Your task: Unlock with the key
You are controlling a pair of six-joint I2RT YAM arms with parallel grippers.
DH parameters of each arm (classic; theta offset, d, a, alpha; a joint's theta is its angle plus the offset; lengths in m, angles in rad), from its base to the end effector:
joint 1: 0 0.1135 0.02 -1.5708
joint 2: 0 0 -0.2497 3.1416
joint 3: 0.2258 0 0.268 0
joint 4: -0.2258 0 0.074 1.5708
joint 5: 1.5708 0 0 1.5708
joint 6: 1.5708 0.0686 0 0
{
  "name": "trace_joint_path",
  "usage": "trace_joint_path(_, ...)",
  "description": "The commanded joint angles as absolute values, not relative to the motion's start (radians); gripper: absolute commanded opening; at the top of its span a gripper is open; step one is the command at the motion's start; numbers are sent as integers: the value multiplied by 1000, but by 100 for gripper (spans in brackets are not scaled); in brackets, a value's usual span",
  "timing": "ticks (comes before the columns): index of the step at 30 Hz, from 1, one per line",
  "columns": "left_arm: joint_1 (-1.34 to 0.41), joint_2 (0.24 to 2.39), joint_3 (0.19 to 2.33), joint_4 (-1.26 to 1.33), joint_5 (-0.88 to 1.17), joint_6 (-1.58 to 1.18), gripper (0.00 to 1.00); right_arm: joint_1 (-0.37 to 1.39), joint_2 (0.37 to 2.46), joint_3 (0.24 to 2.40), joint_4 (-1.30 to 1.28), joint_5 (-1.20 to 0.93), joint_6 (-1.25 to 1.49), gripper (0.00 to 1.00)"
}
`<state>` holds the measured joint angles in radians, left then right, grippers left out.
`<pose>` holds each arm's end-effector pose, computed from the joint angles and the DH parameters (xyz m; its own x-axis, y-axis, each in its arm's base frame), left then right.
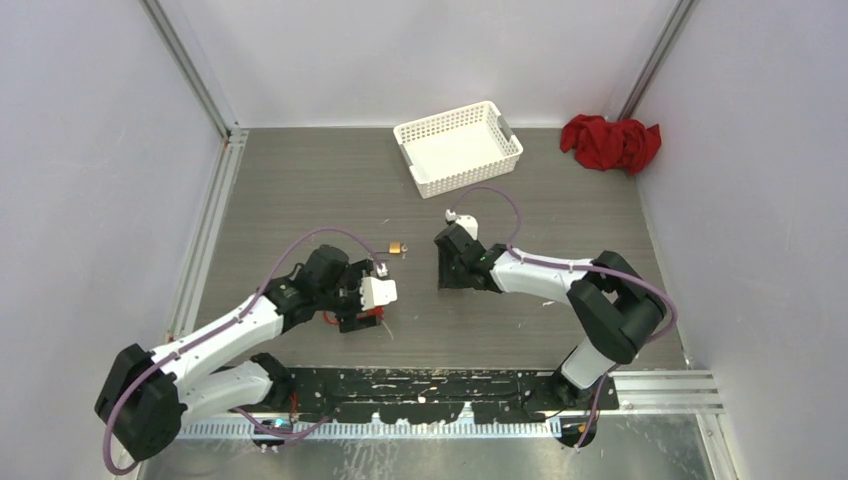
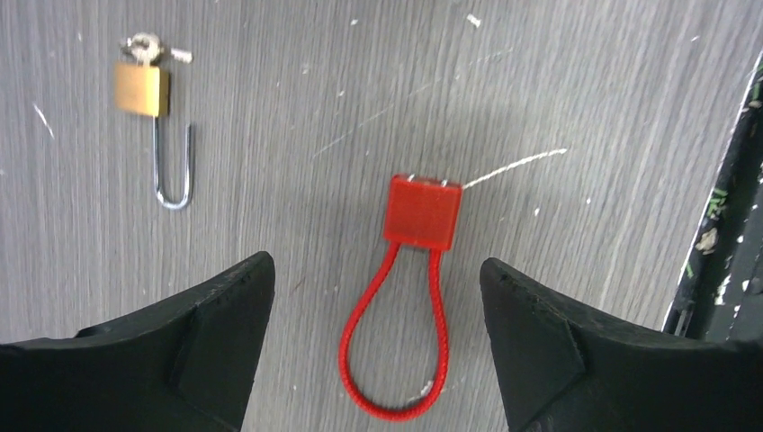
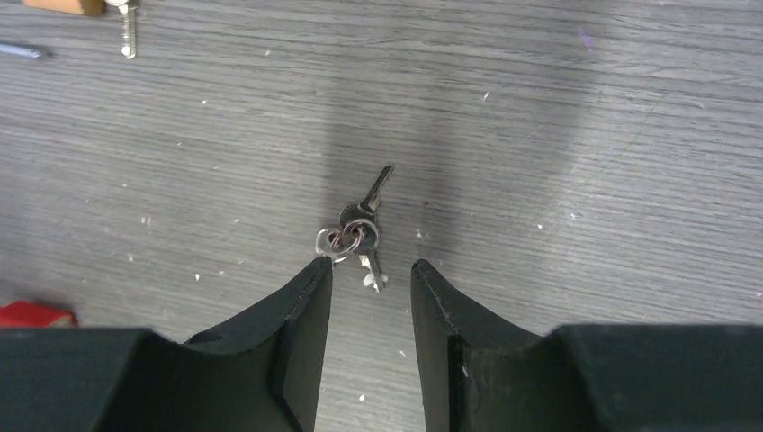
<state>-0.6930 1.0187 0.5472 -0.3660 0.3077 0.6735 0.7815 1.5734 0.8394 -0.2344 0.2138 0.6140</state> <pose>0.1731 -0.1708 0.1574 0.0303 0.7475 -0.6635 0.9543 0.1758 0.2416 0.2478 0.2254 0.1166 -0.8255 -0.0259 -0.5639 -0.1558 0.9706 0.1836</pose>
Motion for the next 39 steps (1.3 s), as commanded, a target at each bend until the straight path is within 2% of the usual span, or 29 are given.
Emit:
trace_joint_path(1, -646, 994, 596, -451, 337, 695, 85, 781, 1608, 901, -206, 271, 641, 42)
trace_joint_path(11, -639, 978, 582, -464, 348, 703, 83, 780, 1667, 932, -185, 276, 629, 36)
trace_joint_path(20, -639, 985, 591, -487, 380, 700, 80, 771, 1669, 959, -193, 284, 626, 38)
trace_joint_path(26, -640, 986, 596, -479, 377, 695, 79, 769, 1691, 974, -209, 289, 635, 34)
trace_joint_path(39, -640, 993, 603, -452, 364, 691, 79, 769, 1672, 943, -245, 337, 673, 31)
